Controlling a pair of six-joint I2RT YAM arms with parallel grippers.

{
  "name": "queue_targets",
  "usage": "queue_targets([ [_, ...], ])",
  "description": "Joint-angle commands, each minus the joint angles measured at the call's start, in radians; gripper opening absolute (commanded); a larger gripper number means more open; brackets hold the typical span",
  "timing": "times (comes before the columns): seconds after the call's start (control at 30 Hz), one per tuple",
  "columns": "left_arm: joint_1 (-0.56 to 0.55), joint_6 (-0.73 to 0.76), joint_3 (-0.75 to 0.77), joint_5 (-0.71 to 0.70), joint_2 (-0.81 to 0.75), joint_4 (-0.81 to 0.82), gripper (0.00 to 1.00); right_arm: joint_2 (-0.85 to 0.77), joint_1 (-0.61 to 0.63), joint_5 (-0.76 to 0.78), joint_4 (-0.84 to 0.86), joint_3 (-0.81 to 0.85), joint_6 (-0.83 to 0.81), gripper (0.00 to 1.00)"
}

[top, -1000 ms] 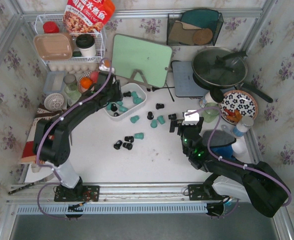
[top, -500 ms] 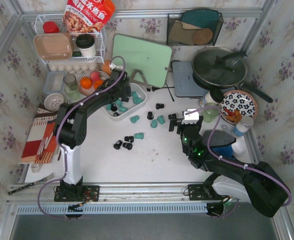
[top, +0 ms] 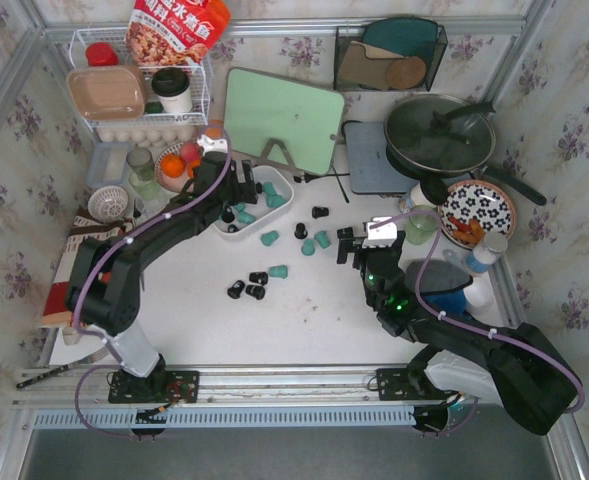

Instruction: Mix the coffee capsules in the storage basket

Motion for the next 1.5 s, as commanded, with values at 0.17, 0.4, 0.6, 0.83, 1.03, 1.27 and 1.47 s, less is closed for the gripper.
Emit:
queue_targets([
  [0.17, 0.001, 0.004, -0.184, -0.308, -0.157, -0.230, 1.00, 0.039, -0.001, -0.064, 0.039, 0.007, 0.029, 1.00],
  [0.4, 0.005, -0.089, -0.341, -0.367, -0.278, -0.218, 1.00, 0.140, -0.015, -0.042, -0.093, 0.130, 0.060, 1.00],
  [0.6, 0.014, -0.136, -0.456, -0.415, -0.417, -0.111, 1.00, 0.261, -0.063, -0.034, -0.296, 0.299, 0.167, 1.00],
  [0.83, 0.043, -0.248, -0.518, -0.451, -0.389, -0.086, 1.00, 0.442, -0.128, -0.085, -0.472, 0.482, 0.220, 0.91],
  [1.03, 0.058, -0.269, -0.438, -0.439, -0.261, -0.149, 1.00, 0.605, -0.140, -0.120, -0.582, 0.622, 0.218, 0.82],
  [1.27, 0.160, -0.330, -0.410, -0.340, -0.163, -0.186, 1.00, 0.732, -0.184, -0.108, -0.642, 0.704, 0.216, 0.78],
  [1.47, 0.194, -0.325, -0.530, -0.246, -0.229, -0.027, 1.00, 0.754, -0.191, -0.127, -0.639, 0.713, 0.214, 0.76],
])
